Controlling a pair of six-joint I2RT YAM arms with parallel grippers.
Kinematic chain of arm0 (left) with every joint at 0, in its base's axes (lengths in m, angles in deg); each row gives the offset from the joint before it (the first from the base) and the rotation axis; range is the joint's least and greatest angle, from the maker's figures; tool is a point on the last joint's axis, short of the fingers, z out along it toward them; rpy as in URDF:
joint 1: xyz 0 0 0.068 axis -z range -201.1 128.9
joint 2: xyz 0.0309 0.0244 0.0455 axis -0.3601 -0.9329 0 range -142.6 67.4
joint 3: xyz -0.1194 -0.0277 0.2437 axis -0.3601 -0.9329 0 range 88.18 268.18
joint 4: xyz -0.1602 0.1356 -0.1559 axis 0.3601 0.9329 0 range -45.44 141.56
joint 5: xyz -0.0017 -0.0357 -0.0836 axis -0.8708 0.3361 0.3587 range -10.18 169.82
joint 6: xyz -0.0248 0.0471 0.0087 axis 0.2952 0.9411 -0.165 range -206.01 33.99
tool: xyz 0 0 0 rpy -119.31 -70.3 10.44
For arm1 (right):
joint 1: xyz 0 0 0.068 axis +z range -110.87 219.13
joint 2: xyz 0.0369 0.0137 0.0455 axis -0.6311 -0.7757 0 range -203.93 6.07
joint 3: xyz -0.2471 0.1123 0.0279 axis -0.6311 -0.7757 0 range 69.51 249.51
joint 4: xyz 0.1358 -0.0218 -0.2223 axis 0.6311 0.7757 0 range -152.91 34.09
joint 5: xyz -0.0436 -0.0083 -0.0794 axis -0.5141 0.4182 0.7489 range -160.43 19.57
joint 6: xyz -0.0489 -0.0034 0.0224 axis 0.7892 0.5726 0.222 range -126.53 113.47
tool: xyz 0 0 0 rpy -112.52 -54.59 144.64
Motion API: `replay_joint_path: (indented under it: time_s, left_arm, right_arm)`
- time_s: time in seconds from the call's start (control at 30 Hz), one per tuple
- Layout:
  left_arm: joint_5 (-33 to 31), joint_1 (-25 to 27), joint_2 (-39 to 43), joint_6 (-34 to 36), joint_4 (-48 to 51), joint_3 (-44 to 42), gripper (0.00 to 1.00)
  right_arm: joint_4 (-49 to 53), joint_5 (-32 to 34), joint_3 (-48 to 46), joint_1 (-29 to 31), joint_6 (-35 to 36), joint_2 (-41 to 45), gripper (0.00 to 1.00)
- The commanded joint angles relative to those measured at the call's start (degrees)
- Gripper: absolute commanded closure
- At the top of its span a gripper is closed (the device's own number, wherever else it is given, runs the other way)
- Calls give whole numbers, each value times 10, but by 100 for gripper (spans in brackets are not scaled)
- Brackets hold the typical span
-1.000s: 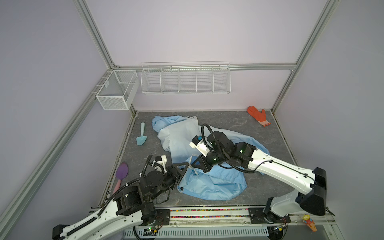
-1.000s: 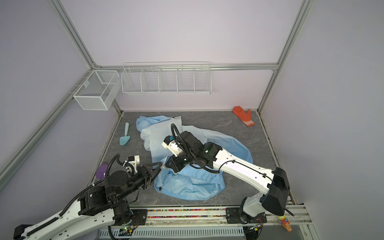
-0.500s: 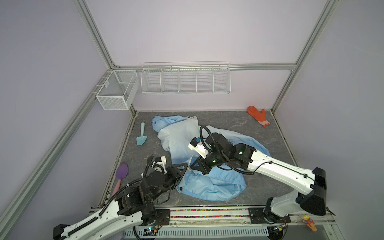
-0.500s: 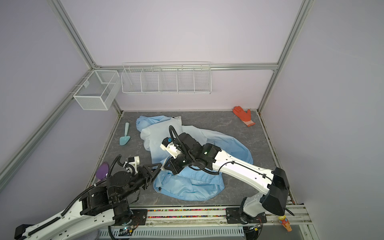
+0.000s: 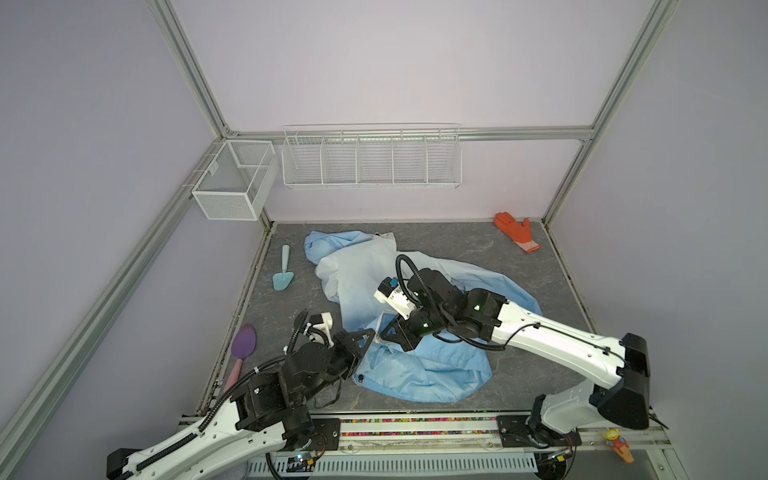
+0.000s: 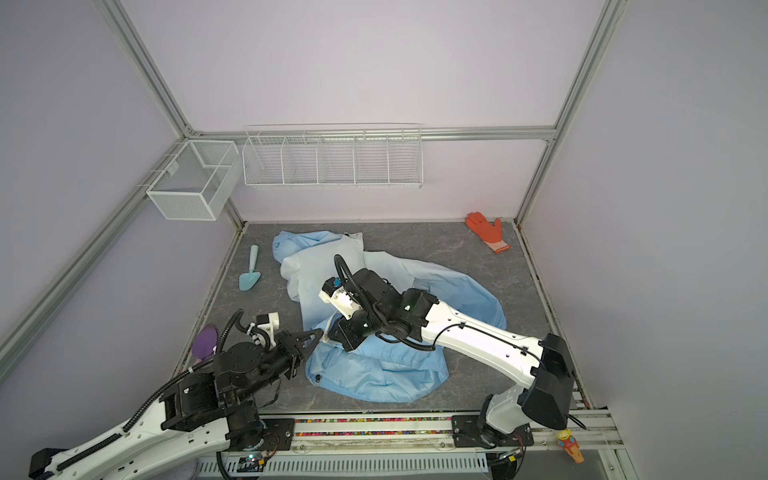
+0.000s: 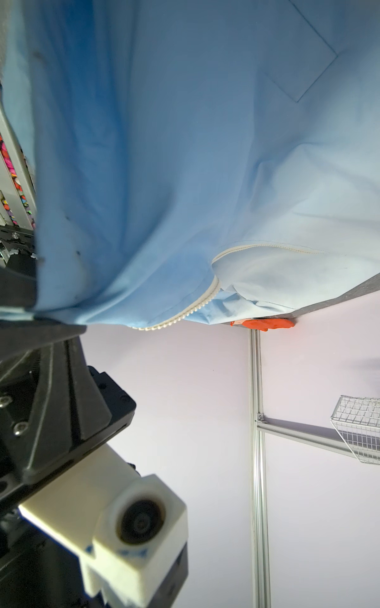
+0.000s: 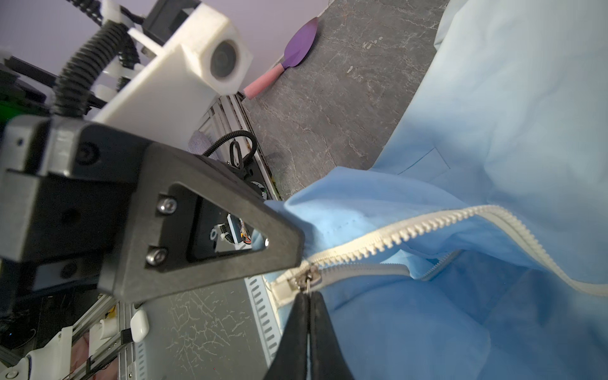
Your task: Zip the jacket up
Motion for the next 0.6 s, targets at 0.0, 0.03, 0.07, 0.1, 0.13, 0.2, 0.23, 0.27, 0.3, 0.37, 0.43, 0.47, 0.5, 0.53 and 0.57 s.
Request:
replay_joint_path:
  time_s: [0.0, 0.03, 0.07, 0.1, 0.13, 0.2, 0.23, 0.27, 0.3, 0.37, 0.43, 0.47, 0.5, 0.53, 0.57]
  left_arm:
    - [24, 3, -14, 19, 10, 14, 100]
    - [33, 3, -22, 24, 14, 21, 100]
    - [42, 3, -29, 29, 15, 26, 100]
    - [52, 3, -37, 34, 16, 30, 100]
    - [60, 3, -45, 36, 15, 33, 100]
    - [69, 3, -53, 42, 15, 38, 100]
    - [70, 3, -56, 45, 17, 40, 100]
    - [70, 3, -55, 46, 19, 41, 100]
    - [71, 3, -54, 47, 21, 42, 100]
    - [71, 3, -50, 47, 21, 41, 100]
    - [69, 3, -45, 48, 27, 43, 100]
    - [70, 3, -44, 49, 28, 44, 100]
    - [70, 3, -44, 50, 31, 45, 100]
    - [71, 3, -43, 51, 32, 45, 100]
    - [72, 3, -43, 52, 32, 45, 100]
  right_arm:
    - [4, 58, -7, 1, 11, -7, 93]
    - [4, 73, -8, 1, 11, -6, 93]
    - [3, 86, -10, -1, 9, -4, 93]
    - [0, 95, -13, -3, 6, -2, 93]
    - [-5, 101, -18, -5, 3, 1, 93]
    - [-13, 117, -23, -7, 0, 8, 93]
    - [-14, 122, -24, -9, 0, 10, 93]
    - [-15, 128, -25, -10, -1, 13, 93]
    - [-16, 135, -28, -12, -2, 17, 93]
    - [-15, 145, -30, -16, -4, 22, 93]
    - [-12, 154, -33, -18, -4, 23, 93]
    - [-11, 156, -34, -19, -4, 23, 93]
    - [-11, 157, -35, -19, -3, 23, 93]
    - [-11, 159, -37, -19, -3, 24, 93]
    - [-10, 161, -37, -19, -3, 25, 93]
